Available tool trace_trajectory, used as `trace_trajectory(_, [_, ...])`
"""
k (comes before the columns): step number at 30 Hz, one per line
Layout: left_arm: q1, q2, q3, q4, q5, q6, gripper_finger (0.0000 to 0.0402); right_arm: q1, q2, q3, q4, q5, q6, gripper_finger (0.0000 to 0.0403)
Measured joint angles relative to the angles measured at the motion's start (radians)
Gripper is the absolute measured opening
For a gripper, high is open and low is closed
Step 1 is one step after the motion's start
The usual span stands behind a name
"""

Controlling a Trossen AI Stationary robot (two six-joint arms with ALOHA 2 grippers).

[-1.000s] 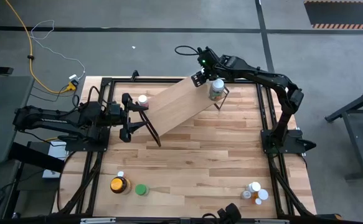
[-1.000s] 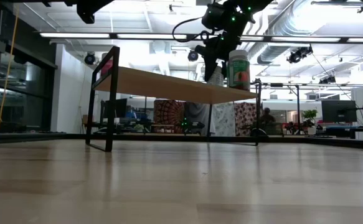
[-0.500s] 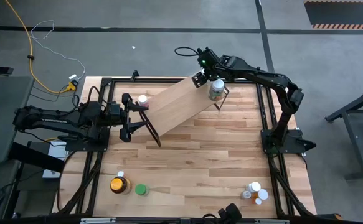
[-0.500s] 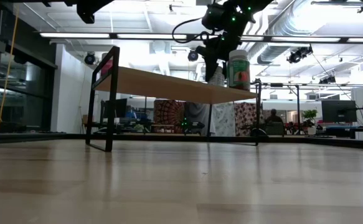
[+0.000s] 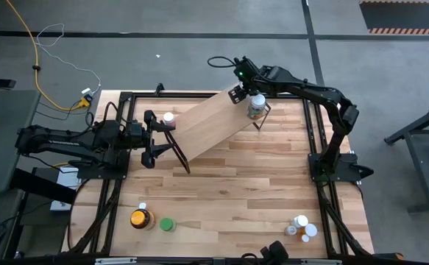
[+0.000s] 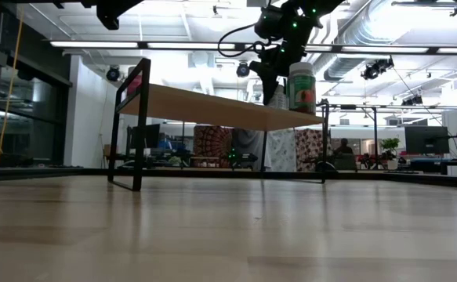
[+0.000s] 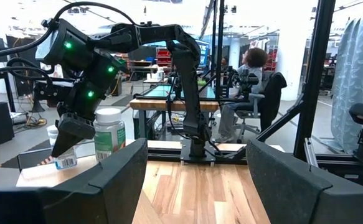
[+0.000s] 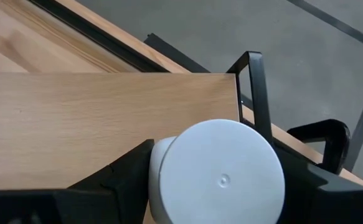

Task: Pick and place medicine bottles onto shelf by color
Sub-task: Put the top blue medicine bottle on the shelf

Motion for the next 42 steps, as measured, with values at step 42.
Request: trace_trajectory(42, [0.0, 0.0, 0.0, -0.008, 0.0, -0.002, 0.0261, 0.0, 0.0, 0.0, -0.014, 0.002, 0.051, 0.0239])
